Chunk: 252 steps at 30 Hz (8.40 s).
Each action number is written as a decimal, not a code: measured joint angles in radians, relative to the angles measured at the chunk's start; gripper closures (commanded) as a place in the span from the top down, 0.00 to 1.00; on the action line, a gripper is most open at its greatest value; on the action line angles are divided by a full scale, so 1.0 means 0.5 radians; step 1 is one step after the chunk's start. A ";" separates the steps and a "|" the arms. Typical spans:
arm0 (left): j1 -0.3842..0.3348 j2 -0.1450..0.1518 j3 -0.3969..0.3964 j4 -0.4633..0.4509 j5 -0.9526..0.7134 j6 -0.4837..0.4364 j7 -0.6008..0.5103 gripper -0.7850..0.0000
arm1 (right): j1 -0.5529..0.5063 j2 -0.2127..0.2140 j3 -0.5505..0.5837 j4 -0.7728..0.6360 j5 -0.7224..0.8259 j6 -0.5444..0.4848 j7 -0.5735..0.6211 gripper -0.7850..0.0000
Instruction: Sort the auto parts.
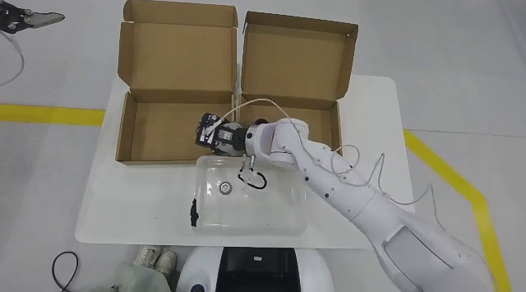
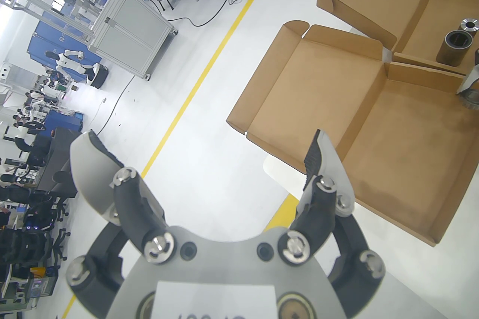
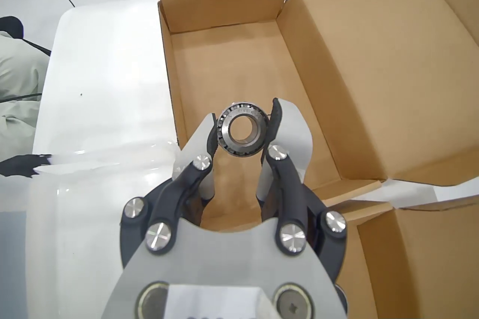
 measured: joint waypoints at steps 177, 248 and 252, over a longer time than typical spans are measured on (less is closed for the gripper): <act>0.000 0.000 0.000 0.000 0.000 0.000 0.000 1.00 | -1.010 0.325 0.785 -1.194 -0.648 -0.232 -0.712 0.00; 0.000 0.000 0.000 0.000 0.000 0.000 0.000 1.00 | -0.986 0.385 0.815 -1.526 -0.685 -0.075 -0.406 0.00; 0.000 0.000 0.000 0.000 0.000 0.000 0.000 1.00 | -0.983 0.381 0.768 -1.398 -0.723 -0.046 -0.404 0.00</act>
